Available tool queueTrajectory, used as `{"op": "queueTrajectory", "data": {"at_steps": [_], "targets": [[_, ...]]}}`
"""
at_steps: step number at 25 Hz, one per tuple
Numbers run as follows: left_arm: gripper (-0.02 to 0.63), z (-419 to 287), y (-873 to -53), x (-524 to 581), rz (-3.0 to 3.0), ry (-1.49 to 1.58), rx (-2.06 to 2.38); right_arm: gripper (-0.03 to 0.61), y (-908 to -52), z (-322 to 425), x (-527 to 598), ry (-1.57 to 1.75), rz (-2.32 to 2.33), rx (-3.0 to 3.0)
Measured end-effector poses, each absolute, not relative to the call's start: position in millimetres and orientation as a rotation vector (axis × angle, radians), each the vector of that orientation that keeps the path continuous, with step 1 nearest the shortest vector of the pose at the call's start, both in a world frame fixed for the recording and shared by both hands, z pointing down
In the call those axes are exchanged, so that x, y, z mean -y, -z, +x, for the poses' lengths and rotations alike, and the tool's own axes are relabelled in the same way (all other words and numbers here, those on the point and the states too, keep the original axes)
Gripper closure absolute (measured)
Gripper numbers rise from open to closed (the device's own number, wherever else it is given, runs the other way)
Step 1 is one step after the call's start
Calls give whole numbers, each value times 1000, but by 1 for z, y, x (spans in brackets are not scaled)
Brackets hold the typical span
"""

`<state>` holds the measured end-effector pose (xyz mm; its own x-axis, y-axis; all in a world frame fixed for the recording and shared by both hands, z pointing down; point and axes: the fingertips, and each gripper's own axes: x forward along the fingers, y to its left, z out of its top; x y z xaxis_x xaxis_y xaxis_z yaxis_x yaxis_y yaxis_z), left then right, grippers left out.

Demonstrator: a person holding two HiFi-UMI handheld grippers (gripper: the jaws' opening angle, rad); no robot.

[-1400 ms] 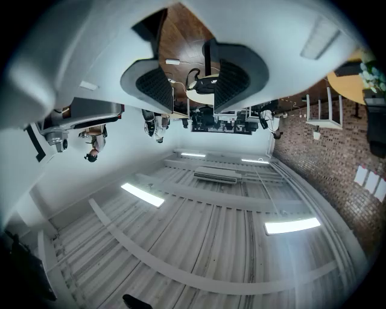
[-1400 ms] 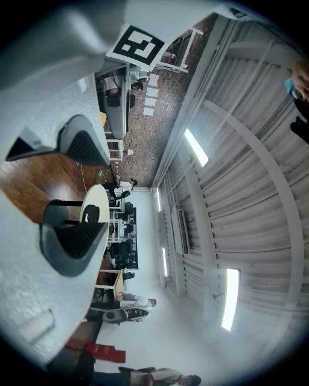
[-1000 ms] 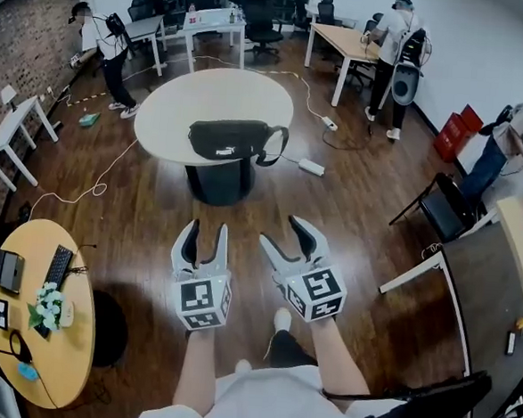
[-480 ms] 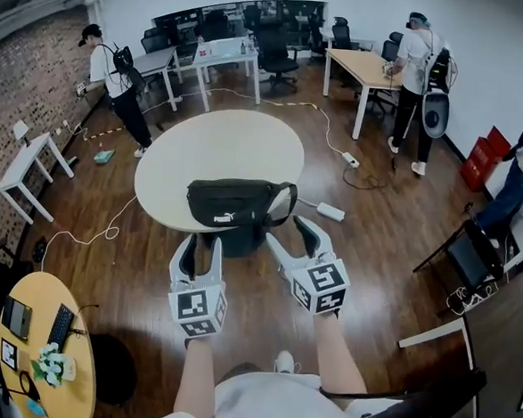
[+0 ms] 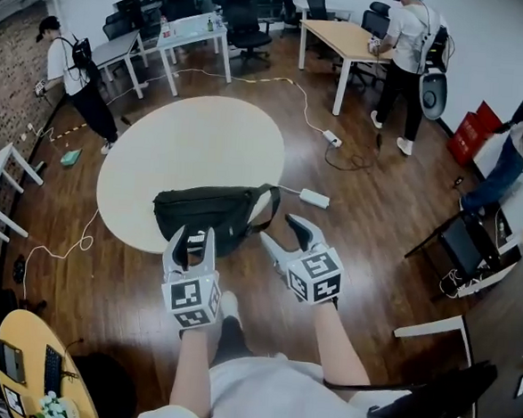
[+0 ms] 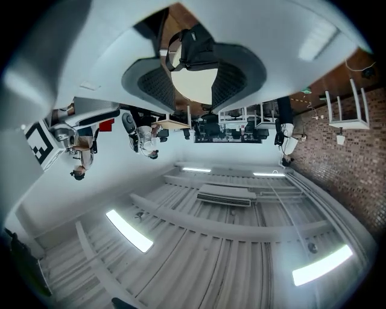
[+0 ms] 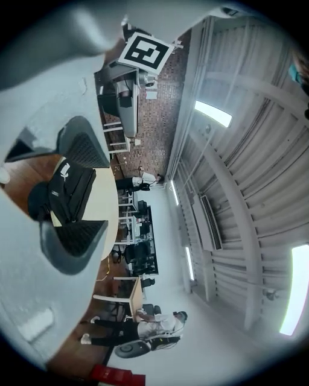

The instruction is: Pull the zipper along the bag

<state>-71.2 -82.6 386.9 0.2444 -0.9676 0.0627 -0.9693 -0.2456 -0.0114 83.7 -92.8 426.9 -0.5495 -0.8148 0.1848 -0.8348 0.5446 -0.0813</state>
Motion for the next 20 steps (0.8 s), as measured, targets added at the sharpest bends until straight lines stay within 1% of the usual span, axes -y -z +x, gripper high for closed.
{"op": "queueTrajectory", "data": {"at_steps": [4, 7, 11, 16, 20], "targets": [[400, -75, -389, 168, 2505, -95, 1838, 321, -432, 83, 172, -256, 1475, 2602], [400, -84, -380, 233, 2538, -92, 1782, 321, -423, 68, 225, -239, 1480, 2583], [400, -84, -386, 293, 2585, -123, 1674, 321, -430, 59, 287, -236, 1498, 2534], [400, -79, -445, 332, 2531, -222, 1562, 321, -497, 68, 332, -372, 1474, 2403], [400, -49, -499, 335, 2473, -376, 1447, 321, -568, 96, 361, -487, 1390, 2262]]}}
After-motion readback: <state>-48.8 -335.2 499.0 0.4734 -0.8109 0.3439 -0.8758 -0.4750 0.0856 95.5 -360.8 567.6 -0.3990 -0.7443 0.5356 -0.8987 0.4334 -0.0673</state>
